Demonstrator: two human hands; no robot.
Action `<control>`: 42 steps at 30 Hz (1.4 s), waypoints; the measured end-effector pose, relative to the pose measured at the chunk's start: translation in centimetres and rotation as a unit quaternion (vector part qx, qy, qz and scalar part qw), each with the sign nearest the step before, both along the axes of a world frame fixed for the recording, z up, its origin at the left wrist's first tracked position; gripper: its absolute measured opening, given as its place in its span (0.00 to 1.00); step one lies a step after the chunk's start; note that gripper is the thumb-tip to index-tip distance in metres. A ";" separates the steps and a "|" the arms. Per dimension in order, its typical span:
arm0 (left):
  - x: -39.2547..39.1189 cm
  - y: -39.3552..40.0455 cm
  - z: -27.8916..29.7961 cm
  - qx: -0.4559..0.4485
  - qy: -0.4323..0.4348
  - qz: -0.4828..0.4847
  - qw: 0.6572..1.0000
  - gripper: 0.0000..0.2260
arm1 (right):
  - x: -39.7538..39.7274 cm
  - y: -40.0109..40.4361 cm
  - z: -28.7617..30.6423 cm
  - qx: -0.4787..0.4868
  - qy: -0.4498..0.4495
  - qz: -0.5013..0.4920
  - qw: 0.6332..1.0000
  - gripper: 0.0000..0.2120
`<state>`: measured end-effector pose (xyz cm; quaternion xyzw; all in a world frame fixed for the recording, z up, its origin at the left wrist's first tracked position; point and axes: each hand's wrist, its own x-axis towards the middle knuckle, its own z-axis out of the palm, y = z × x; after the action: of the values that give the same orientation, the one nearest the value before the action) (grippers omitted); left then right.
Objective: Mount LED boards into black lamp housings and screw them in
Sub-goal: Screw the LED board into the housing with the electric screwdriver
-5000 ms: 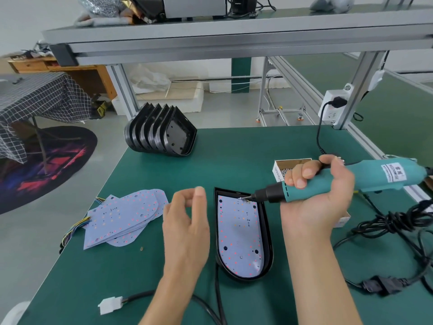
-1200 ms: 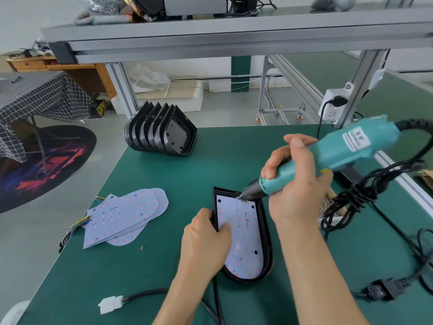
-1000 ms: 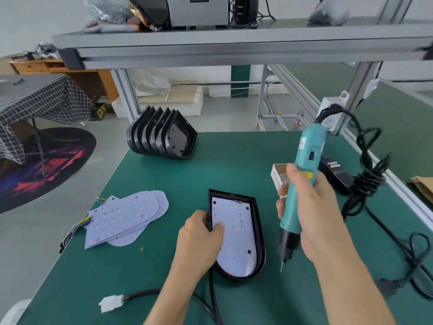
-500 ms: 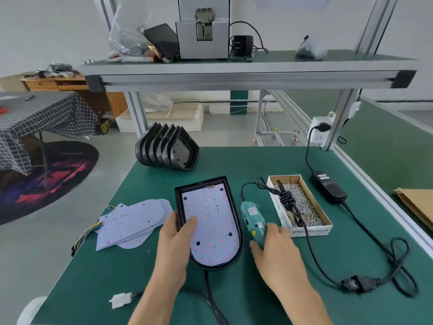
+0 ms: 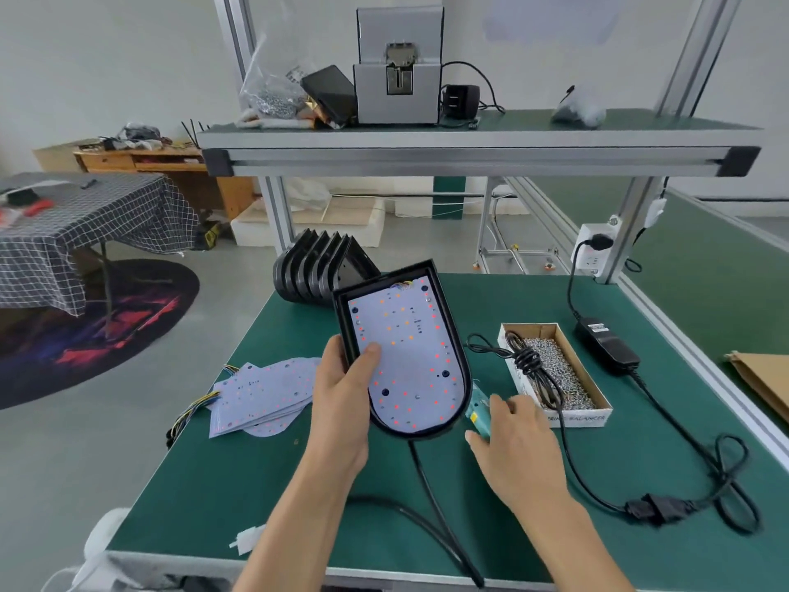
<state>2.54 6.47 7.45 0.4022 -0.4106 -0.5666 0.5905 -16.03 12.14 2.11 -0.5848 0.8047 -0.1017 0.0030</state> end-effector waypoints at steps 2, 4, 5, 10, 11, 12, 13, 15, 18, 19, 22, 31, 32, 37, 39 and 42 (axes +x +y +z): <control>-0.3 -0.3 0.6 -0.010 0.004 0.007 1.000 0.10 | 0.1 2.2 0.7 -0.080 -0.113 0.039 0.990 0.27; -0.4 -0.5 1.1 -0.020 0.009 0.021 1.000 0.10 | 0.7 5.7 1.6 -0.108 -0.337 0.097 0.930 0.29; -0.3 -0.6 1.2 -0.023 0.012 0.030 0.999 0.09 | 1.3 7.2 1.7 -0.072 -0.399 0.125 0.905 0.30; 0.5 -1.0 1.1 0.015 0.043 0.039 0.998 0.08 | 3.1 9.4 -2.0 0.026 -0.210 0.191 0.958 0.21; 0.8 -1.0 1.1 0.023 0.053 0.037 0.998 0.08 | 3.2 9.4 -1.9 0.005 -0.225 0.169 0.959 0.16; 1.2 -1.0 1.1 0.030 0.058 0.036 0.997 0.08 | 3.0 9.3 -2.0 -0.014 -0.228 0.148 0.962 0.13; 1.6 -0.9 1.1 0.041 0.061 0.033 0.997 0.08 | 2.8 9.4 -1.9 -0.032 -0.240 0.136 0.961 0.12; 2.5 -0.9 0.9 0.081 0.076 0.023 0.994 0.09 | 2.5 8.8 -1.8 -0.102 -0.263 0.142 0.949 0.12; 3.0 -0.5 0.6 0.155 0.083 0.003 0.984 0.10 | 2.1 7.1 0.0 -0.134 -0.264 0.191 0.936 0.18; 3.0 -0.3 0.6 0.183 0.076 -0.005 0.980 0.10 | 1.9 6.6 0.8 -0.125 -0.282 0.207 0.929 0.20; 3.1 0.2 0.4 0.231 0.053 -0.058 0.970 0.13 | 1.1 4.7 2.7 -0.110 -0.305 0.241 0.915 0.25; 4.1 1.8 -0.2 0.218 0.044 -0.177 0.959 0.19 | 0.1 -1.0 6.5 -0.151 -0.647 0.171 0.728 0.05; 4.0 2.0 -0.4 0.209 0.042 -0.189 0.959 0.20 | 0.3 -1.4 6.5 -0.143 -0.675 0.172 0.703 0.07; 3.4 2.8 -0.2 0.156 0.009 -0.223 0.962 0.16 | 1.1 -2.1 5.3 -0.127 -0.743 0.159 0.638 0.12; 3.4 3.0 0.1 0.131 -0.035 -0.222 0.966 0.17 | 0.9 -2.2 4.7 -0.120 -0.748 0.138 0.638 0.16; 3.6 3.0 0.3 0.087 -0.108 -0.241 0.961 0.18 | 0.5 -2.0 4.3 -0.111 -0.754 0.158 0.628 0.23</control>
<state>6.12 9.49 7.80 0.4001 -0.5054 -0.6790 0.3513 -15.50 10.16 6.38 -0.4177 0.3995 -0.5938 0.5597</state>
